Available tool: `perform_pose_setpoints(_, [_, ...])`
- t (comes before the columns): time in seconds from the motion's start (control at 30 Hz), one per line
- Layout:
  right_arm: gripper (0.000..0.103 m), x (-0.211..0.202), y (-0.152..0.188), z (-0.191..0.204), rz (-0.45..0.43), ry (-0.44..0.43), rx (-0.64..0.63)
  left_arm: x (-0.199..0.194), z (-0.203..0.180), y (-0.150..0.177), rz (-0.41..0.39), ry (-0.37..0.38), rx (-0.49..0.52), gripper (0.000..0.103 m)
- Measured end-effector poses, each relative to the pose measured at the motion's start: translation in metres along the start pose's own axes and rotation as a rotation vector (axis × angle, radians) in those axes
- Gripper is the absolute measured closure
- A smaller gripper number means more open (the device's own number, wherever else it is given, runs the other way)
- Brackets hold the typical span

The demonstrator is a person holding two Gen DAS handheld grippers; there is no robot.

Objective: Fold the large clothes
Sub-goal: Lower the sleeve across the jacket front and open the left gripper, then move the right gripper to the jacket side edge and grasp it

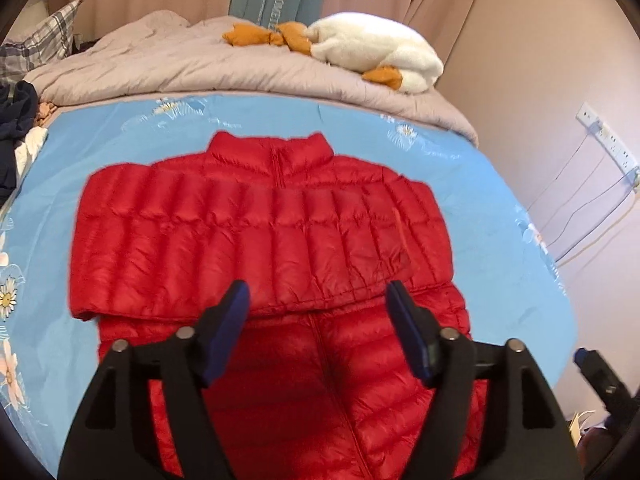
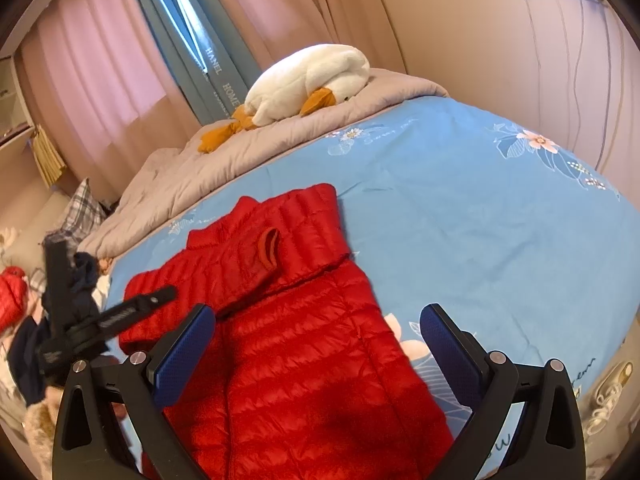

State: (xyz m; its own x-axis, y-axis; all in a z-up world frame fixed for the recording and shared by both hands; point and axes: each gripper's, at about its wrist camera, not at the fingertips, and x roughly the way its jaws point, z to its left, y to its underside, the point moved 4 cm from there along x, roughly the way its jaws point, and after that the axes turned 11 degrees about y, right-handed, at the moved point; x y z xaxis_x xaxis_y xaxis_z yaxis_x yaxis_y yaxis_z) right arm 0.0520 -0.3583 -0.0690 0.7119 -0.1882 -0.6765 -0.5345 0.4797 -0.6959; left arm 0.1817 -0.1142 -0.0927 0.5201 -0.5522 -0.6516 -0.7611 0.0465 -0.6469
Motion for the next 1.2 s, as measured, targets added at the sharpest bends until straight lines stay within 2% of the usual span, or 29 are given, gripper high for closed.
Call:
perform_pose_setpoints(0.2, [0.001, 0.011, -0.002, 0.009, 0.017, 0.004, -0.033, -0.049, 0.027, -0.006, -0.082, -0.074, -0.048, 0.012])
perform_pose_setpoints(0.27, [0.001, 0.017, -0.004, 0.013, 0.026, 0.004, -0.05, -0.065, 0.043, -0.005, -0.108, -0.115, -0.076, 0.01])
perform_pose_setpoints(0.43, [0.001, 0.044, -0.013, 0.026, 0.078, -0.022, -0.091, -0.102, 0.092, 0.009, -0.167, -0.26, -0.157, 0.007])
perform_pose_setpoints(0.57, [0.002, 0.069, -0.019, 0.044, 0.128, -0.057, -0.134, -0.117, 0.128, 0.029, -0.172, -0.323, -0.241, 0.007])
perform_pose_setpoints(0.7, [0.01, 0.099, -0.024, 0.07, 0.179, -0.059, -0.202, -0.125, 0.151, 0.048, -0.17, -0.376, -0.308, 0.007])
perform_pose_setpoints(0.83, [0.017, 0.127, -0.023, 0.098, 0.213, -0.028, -0.288, -0.133, 0.17, 0.062, -0.164, -0.401, -0.366, 0.007])
perform_pose_setpoints(1.03, [0.02, 0.161, -0.016, 0.121, 0.296, -0.011, -0.347, -0.139, 0.18, 0.074, -0.161, -0.421, -0.394, 0.007])
perform_pose_setpoints(1.17, [0.027, 0.172, -0.007, 0.13, 0.31, 0.012, -0.406, -0.14, 0.181, 0.078, -0.158, -0.421, -0.397, 0.007])
perform_pose_setpoints(1.2, [0.032, 0.172, -0.005, 0.131, 0.315, 0.015, -0.415, -0.14, 0.182, 0.079, -0.158, -0.421, -0.399, 0.007])
